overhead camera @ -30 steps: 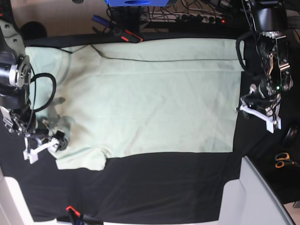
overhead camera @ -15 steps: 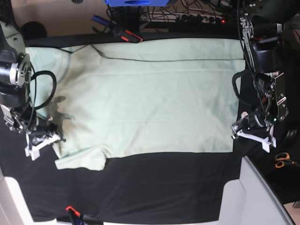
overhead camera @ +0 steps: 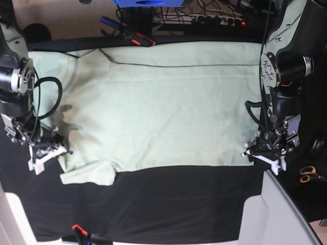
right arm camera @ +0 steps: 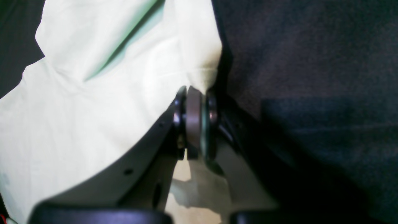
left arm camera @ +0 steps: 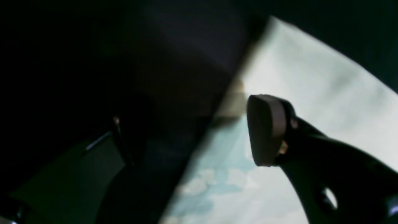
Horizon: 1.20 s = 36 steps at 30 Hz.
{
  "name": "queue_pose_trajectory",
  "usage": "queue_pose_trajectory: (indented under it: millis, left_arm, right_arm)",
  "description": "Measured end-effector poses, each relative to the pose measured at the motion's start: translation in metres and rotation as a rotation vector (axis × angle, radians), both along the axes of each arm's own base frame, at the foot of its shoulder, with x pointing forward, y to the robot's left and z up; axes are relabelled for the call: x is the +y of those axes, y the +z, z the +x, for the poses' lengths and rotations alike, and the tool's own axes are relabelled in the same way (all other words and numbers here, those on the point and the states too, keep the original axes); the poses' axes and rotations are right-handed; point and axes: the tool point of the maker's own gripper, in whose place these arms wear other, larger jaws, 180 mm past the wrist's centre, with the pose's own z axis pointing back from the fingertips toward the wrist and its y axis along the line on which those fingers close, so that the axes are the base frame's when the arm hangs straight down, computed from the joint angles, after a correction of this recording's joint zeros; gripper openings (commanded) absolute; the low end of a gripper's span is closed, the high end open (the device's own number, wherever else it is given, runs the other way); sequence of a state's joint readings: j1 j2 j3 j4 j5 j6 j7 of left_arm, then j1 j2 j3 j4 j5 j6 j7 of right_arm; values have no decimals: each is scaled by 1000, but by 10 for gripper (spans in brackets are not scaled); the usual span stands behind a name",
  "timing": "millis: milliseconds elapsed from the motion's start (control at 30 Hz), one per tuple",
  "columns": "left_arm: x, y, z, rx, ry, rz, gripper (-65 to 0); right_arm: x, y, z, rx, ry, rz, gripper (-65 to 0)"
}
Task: Fold the T-shirt properly
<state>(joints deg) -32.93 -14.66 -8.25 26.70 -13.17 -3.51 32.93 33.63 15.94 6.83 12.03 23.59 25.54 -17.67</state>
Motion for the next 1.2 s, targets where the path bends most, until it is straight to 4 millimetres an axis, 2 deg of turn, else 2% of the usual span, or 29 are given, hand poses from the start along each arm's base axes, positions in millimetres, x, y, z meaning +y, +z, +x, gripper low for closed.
queue_pose_trajectory:
  millis: [233, 633, 667, 733, 867, 1000, 1133, 1200]
  left_arm:
    - [-5, -4, 8, -38, -1, -1, -170]
    - [-42, -8, 18, -62, -51, -30, -181]
    - [-44, -8, 19, -65, -52, -32, -198]
    - [-46, -8, 19, -66, -54, -35, -272]
    - [-47, -10, 18, -72, -51, -38, -494]
    - [-47, -13, 15, -77, -50, -43, -650]
    - [-47, -13, 14, -81, -42, -52, -650]
    - [-47, -10, 16, -84, -50, -51, -650]
  right_arm:
    - [0, 0, 0, 2, 1, 0, -621]
    - [0, 0, 0, 3, 1, 0, -621]
    - [0, 0, 0, 2, 1, 0, -621]
    - [0, 0, 0, 2, 1, 0, -621]
    - [0, 0, 0, 3, 1, 0, -621]
    - [0, 0, 0, 3, 1, 0, -621]
    - [-1, 0, 0, 2, -2, 1, -625]
    - [-1, 0, 0, 1, -3, 2, -650]
